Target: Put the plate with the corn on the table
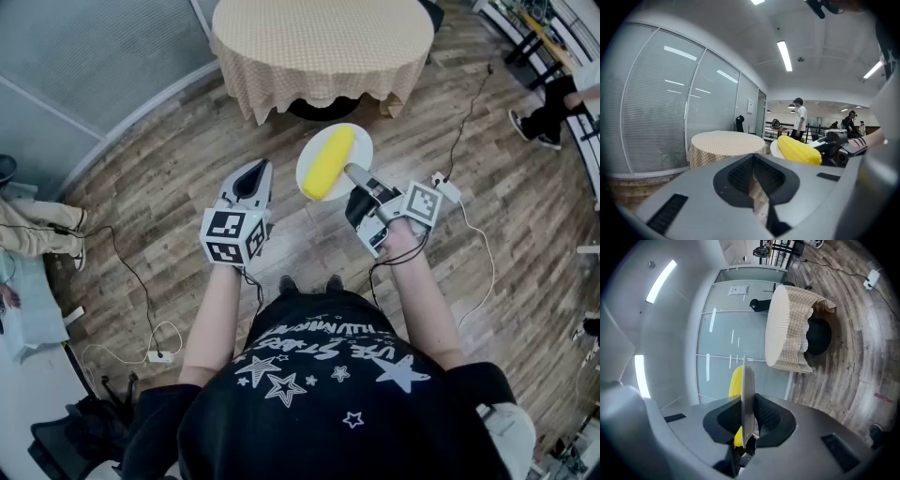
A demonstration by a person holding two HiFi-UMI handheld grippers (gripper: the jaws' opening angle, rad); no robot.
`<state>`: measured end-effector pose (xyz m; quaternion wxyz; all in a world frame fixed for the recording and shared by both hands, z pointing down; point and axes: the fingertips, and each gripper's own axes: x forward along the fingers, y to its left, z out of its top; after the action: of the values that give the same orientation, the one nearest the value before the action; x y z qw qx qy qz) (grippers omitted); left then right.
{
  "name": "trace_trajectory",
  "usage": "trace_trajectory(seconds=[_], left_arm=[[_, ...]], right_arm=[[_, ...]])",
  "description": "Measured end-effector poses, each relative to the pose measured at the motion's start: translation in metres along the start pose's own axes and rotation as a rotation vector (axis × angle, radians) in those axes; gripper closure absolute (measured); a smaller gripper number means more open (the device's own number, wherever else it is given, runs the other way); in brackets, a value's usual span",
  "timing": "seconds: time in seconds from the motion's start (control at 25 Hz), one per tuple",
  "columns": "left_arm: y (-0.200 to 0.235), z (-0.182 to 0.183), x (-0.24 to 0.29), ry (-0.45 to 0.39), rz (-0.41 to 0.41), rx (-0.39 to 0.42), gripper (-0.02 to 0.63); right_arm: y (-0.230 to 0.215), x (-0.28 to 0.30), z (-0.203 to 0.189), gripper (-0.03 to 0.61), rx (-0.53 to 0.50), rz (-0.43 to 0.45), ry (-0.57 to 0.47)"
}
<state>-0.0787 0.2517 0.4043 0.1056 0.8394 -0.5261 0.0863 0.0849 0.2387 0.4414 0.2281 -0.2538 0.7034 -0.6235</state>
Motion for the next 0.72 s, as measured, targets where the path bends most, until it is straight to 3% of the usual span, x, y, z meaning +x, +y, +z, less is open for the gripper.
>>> trace_trajectory(seconds=[0.72], left_arm=[[-0.015,0.001,-0.016,-0.029,-0.045,0.000,0.606]], right_arm=[[0.016,-0.027,-0.012,0.523,-0.030,0.006,-0.035]])
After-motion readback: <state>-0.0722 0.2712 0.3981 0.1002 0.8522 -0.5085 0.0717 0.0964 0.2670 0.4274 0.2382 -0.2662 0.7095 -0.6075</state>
